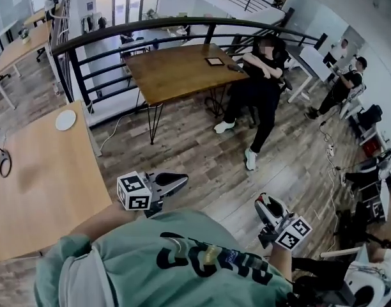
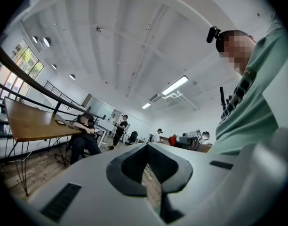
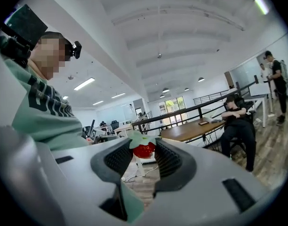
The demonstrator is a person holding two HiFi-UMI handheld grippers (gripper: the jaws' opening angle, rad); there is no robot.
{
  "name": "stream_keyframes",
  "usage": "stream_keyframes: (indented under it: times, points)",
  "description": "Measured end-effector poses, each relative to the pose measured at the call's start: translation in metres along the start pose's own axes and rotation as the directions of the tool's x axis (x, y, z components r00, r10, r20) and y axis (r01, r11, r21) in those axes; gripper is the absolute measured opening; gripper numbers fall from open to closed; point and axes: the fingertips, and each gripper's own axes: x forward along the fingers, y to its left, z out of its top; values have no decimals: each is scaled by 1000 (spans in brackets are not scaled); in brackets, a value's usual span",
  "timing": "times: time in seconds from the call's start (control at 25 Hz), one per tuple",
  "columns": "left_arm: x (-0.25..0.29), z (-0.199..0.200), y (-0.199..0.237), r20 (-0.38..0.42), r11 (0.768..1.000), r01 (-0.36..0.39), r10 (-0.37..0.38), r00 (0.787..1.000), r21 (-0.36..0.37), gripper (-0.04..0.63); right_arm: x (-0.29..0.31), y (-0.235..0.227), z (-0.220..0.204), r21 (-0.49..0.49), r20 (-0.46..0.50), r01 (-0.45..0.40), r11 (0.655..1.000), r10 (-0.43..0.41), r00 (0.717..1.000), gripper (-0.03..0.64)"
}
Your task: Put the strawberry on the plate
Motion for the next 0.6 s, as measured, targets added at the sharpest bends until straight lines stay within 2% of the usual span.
stream_keyframes:
  times: [0.12,0.28,0.44,0.6]
  points:
    - [-7,25,48,6,1000,0,0,1000,-4,5,48,-17,25,-16,-1,11,1000,-11,1000,135]
    - [-26,56,108,41,999,-36,37,998,-4,5,118,-33,41,-22,-25,-28,999,27,999,135]
    - [-45,70,153,73,992,-126,127,989,-19,5,175,-58,50,-21,-64,-99,995,98,993,135]
    - [-61,73,193,93,970,-241,244,965,-38,5,234,-87,54,-7,-80,-202,979,201,976,135]
